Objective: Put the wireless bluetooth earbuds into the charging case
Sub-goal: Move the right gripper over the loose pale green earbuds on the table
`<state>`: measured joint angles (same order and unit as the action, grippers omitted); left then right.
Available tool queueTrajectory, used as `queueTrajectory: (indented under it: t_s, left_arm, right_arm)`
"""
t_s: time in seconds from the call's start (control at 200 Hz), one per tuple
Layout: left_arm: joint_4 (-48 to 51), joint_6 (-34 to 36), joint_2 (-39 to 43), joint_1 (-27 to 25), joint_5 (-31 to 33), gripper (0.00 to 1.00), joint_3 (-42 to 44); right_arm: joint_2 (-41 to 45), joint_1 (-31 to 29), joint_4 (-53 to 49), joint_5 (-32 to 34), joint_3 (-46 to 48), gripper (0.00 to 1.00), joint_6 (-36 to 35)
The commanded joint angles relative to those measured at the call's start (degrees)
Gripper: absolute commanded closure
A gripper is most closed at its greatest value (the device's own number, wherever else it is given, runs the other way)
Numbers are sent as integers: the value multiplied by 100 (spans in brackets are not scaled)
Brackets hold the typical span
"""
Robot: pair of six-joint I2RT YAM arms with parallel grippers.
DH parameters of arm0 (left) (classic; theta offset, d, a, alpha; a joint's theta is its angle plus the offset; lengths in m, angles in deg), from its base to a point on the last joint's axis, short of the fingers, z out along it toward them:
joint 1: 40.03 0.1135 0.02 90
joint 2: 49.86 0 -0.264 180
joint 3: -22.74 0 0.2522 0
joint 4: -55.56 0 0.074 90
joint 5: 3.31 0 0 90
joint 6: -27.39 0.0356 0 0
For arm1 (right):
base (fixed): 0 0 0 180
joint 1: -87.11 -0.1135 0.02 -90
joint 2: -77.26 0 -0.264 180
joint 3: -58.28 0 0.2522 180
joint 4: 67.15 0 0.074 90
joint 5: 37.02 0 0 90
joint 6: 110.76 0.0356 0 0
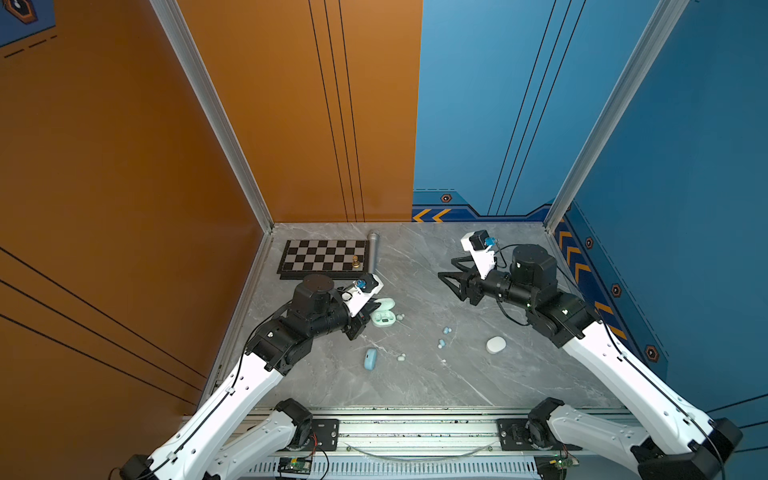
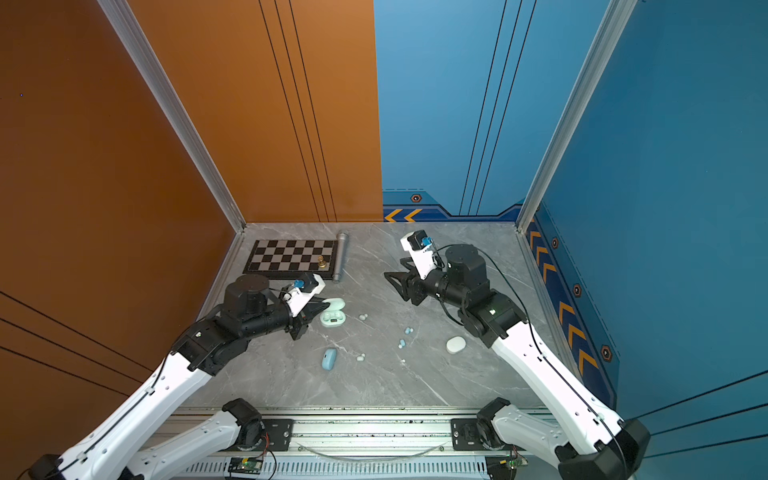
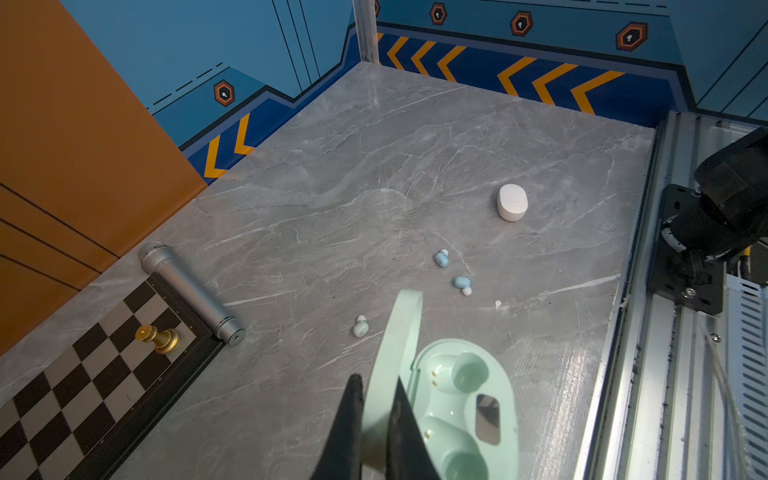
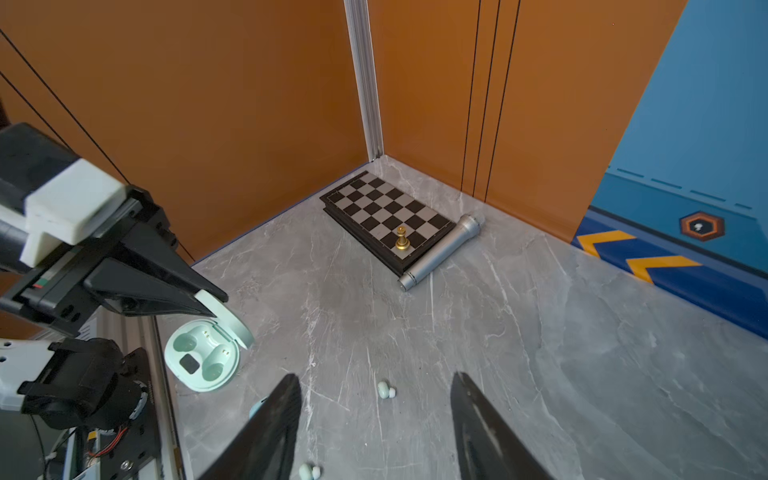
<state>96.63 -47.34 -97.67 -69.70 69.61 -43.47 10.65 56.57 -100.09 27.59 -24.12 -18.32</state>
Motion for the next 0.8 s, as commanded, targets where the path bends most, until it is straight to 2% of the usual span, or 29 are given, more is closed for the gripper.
queueTrajectory:
  t_s: [0.0, 0.12, 0.275, 0.425, 0.586, 0.791]
  left_arm:
    - [-113, -296, 332, 208, -150, 100, 184]
    - [-110, -542, 675, 348, -305, 100, 345]
    - [-111, -786, 1071, 381, -290, 100, 509]
    - [-102, -954, 1366, 407, -197, 100, 636]
    - [-77, -995, 1538, 421, -178, 100, 763]
    - [-70, -973, 1600, 481, -193, 100, 818]
  right_arm:
    - [-974, -18, -1372, -624, -707, 41, 7]
    - [-2145, -336, -2354, -220, -1419, 42, -649]
    - [-3493, -854, -2958, 497, -2123, 43, -1377]
    - [-4724, -1270, -3465, 815, -2904, 43, -1784]
    - [-5467, -1500, -3507, 1242, -3318, 43, -1887]
    - [-5969, -1699, -3496, 1743, -3780, 44, -1905]
